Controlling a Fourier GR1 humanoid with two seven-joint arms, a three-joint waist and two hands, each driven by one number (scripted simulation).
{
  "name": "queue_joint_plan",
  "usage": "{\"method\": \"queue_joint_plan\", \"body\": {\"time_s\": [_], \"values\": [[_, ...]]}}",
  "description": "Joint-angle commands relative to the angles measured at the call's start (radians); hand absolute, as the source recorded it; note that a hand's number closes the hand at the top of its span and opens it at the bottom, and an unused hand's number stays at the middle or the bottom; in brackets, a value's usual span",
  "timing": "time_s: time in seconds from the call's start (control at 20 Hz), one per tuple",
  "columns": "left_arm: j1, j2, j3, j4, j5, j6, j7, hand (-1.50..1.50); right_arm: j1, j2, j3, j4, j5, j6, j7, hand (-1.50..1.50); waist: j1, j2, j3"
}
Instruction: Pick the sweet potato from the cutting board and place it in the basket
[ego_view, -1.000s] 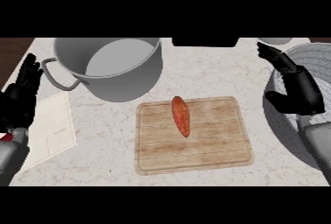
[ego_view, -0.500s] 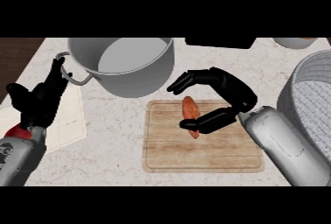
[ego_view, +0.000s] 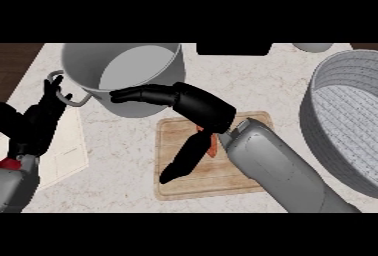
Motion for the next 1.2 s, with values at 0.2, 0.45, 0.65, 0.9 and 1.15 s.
{"method": "queue_joint_plan", "body": {"time_s": [0.2,0.45,0.65,0.9,1.15], "values": [[0.032,-0.029,-0.021,0.014,0.001,-0.003,0.03,0.0,-0.278,-0.213,0.02,0.024,0.205,0.077,0.352,-1.5,-0.034,-0.006,-0.01],[0.035,-0.041,-0.031,-0.004,-0.009,-0.005,0.051,0.0,-0.453,-0.263,-0.084,0.114,0.15,0.217,0.533,-1.5,-0.014,0.004,-0.008],[0.015,-0.039,-0.011,0.011,-0.013,-0.011,0.048,0.0,-0.522,-0.294,-0.076,0.202,0.071,0.459,0.535,-1.5,-0.009,0.009,-0.008],[-0.001,-0.021,0.023,0.014,0.001,-0.032,0.082,0.0,-0.495,-0.373,-0.122,0.261,0.008,0.656,0.46,-1.5,-0.018,0.009,-0.007],[0.034,-0.03,0.06,0.068,0.019,-0.092,0.007,0.0,-0.436,-0.425,-0.2,0.274,-0.029,0.73,0.373,-1.5,-0.024,0.009,-0.007]]}}
